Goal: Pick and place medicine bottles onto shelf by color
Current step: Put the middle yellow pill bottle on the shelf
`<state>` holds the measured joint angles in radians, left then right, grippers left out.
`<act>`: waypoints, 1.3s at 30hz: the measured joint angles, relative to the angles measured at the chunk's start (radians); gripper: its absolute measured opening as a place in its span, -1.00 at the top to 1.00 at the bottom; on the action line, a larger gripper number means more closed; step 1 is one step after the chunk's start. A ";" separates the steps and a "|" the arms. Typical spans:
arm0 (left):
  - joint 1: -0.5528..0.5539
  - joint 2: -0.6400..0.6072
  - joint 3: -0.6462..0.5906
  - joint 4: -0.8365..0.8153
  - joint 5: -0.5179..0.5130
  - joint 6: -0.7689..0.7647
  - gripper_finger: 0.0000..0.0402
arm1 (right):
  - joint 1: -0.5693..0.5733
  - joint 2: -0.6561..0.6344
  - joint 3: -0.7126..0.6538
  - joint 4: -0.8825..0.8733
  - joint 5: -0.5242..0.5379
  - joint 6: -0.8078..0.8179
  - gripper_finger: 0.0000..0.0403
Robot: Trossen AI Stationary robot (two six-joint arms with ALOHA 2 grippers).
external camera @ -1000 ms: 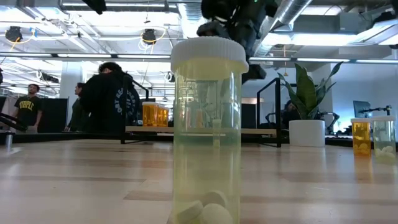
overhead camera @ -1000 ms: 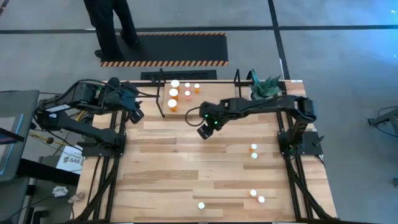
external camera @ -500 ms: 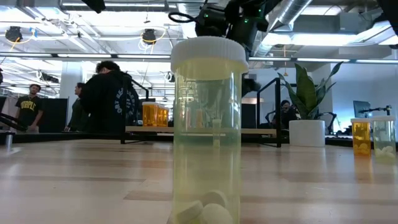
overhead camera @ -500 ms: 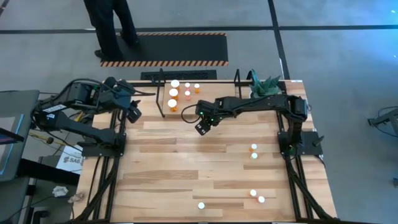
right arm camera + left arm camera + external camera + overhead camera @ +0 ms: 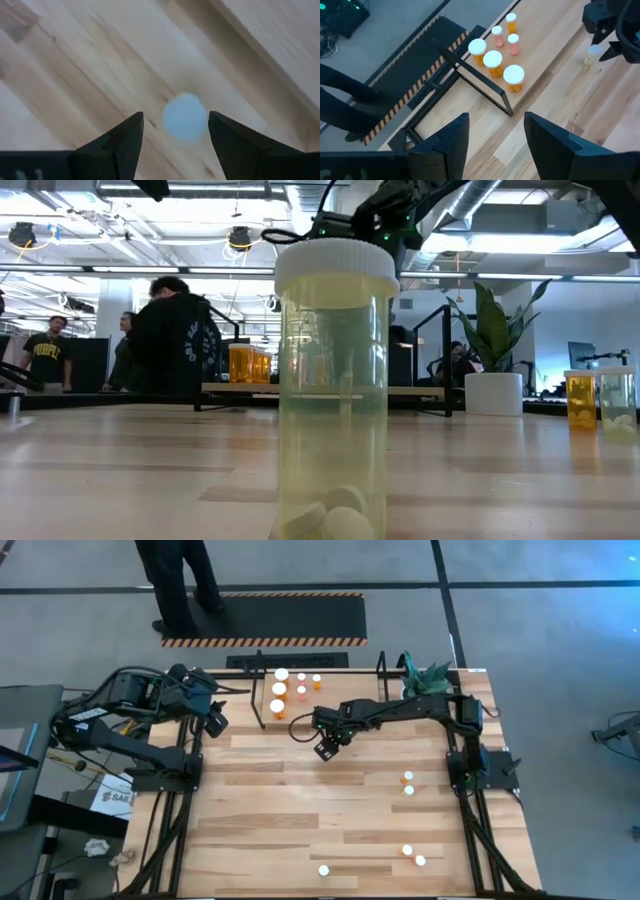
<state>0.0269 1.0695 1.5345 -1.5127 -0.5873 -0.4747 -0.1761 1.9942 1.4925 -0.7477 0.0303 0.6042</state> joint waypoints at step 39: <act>0.000 0.000 0.000 0.000 -0.021 0.002 0.11 | -0.025 -0.040 0.114 -0.128 -0.080 -0.180 0.34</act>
<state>0.0265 1.0698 1.5345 -1.5124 -0.6083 -0.4725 -0.2008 1.9542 1.6061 -0.8757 -0.0501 0.4247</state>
